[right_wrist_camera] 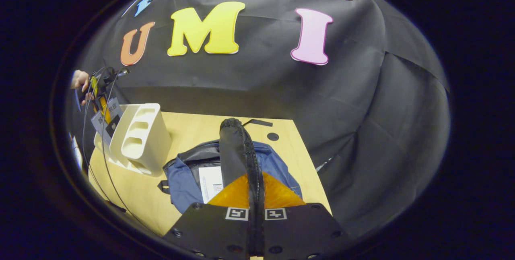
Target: Open the schoolbag, grab two books from the bookshelf and put them into the schoolbag.
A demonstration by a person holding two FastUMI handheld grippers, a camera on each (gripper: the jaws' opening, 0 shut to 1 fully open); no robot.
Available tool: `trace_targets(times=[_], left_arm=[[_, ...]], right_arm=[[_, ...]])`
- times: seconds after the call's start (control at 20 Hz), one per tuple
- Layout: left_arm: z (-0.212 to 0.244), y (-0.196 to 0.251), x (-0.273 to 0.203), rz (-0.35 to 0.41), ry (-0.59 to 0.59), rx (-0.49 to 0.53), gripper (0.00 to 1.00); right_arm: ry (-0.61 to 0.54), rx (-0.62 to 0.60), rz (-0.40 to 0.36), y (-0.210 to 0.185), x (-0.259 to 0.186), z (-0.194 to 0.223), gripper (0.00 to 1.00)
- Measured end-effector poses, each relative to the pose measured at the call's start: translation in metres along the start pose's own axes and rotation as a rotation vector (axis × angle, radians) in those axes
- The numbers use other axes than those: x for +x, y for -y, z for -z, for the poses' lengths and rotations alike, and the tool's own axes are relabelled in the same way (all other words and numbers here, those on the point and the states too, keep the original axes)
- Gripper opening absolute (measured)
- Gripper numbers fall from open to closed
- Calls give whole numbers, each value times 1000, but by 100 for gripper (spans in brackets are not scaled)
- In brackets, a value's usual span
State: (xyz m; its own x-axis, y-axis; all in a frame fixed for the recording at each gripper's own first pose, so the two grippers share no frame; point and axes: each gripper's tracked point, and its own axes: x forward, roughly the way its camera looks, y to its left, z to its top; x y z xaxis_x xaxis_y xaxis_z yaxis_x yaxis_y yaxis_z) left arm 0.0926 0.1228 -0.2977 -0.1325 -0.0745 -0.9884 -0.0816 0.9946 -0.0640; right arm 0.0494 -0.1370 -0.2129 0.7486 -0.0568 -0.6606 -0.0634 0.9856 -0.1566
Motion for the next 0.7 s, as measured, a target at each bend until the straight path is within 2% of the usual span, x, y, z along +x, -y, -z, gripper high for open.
trace_targets(times=[0.2, 0.45, 0.7], left_arm=[[11, 2, -15, 18, 5, -19, 44], [43, -7, -75, 20, 88, 13, 41], [91, -11, -138, 103, 174, -52, 41]], right_arm=[[2, 9, -11, 1, 1, 3, 0], [3, 25, -31, 2, 3, 8, 0], [4, 31, -50, 3, 2, 10, 0]])
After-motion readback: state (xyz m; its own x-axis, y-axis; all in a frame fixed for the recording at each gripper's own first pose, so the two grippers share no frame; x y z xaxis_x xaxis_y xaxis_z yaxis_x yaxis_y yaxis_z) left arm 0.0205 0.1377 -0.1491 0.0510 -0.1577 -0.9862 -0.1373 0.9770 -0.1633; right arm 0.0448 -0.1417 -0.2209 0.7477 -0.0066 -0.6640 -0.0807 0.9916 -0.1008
